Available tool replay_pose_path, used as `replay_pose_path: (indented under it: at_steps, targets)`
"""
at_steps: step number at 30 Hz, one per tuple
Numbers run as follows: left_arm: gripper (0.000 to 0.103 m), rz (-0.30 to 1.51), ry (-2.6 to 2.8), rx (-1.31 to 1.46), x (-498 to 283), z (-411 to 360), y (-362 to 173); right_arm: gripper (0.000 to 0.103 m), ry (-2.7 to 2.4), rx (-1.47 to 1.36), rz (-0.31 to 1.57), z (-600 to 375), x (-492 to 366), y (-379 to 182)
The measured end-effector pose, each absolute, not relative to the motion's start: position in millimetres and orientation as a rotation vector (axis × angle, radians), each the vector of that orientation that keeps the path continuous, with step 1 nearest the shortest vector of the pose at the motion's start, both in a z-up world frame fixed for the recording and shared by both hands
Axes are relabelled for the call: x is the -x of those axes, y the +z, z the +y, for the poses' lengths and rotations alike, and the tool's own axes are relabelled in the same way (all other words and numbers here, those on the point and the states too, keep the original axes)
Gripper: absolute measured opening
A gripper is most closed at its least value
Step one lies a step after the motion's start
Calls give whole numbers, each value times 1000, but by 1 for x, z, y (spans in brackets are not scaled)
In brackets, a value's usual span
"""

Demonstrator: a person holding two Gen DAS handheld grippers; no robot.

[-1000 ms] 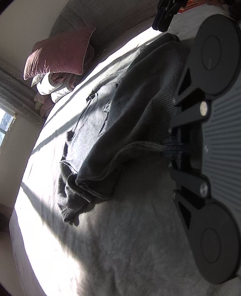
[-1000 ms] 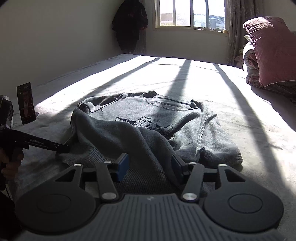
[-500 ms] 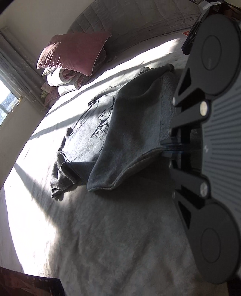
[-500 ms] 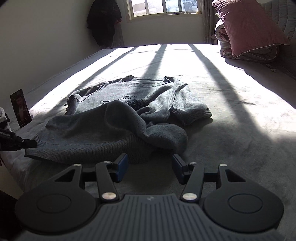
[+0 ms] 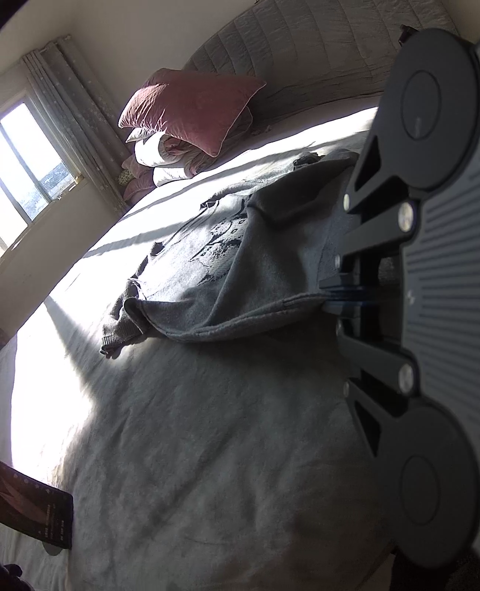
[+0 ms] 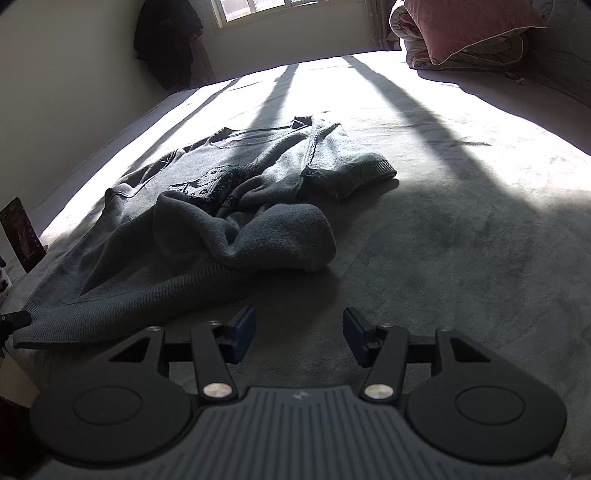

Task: Fold clothes

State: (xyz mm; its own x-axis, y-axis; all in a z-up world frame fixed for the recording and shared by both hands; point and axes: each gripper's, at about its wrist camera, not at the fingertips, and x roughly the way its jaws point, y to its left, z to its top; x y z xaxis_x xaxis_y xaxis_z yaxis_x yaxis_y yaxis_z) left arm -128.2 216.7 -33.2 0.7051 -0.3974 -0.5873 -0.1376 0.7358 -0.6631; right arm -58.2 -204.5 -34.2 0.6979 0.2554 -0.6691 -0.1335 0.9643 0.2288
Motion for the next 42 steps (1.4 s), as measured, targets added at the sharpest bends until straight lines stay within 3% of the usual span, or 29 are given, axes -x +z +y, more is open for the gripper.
replay_pose_path:
  at_steps: [17,19,21,22,23,42]
  targets:
    - [5,856,-112,741,117,212,-61,55,287,118,731,-188,0,-53]
    - [5,856,-116,737,115,212,-61,48,320,108,731,-184,-2,-52]
    - [5,857,-119,730,115,212,-60,32,347,80,742,-183,-5,-52]
    - [5,857,-119,724,114,212,-59,19,351,67,749,-183,-5,-52]
    - [5,853,-121,717,115,212,-57,17,353,54,757,-183,-5,-51]
    - [4,732,-165,611,146,220,-4,13,429,-106,839,-210,61,20]
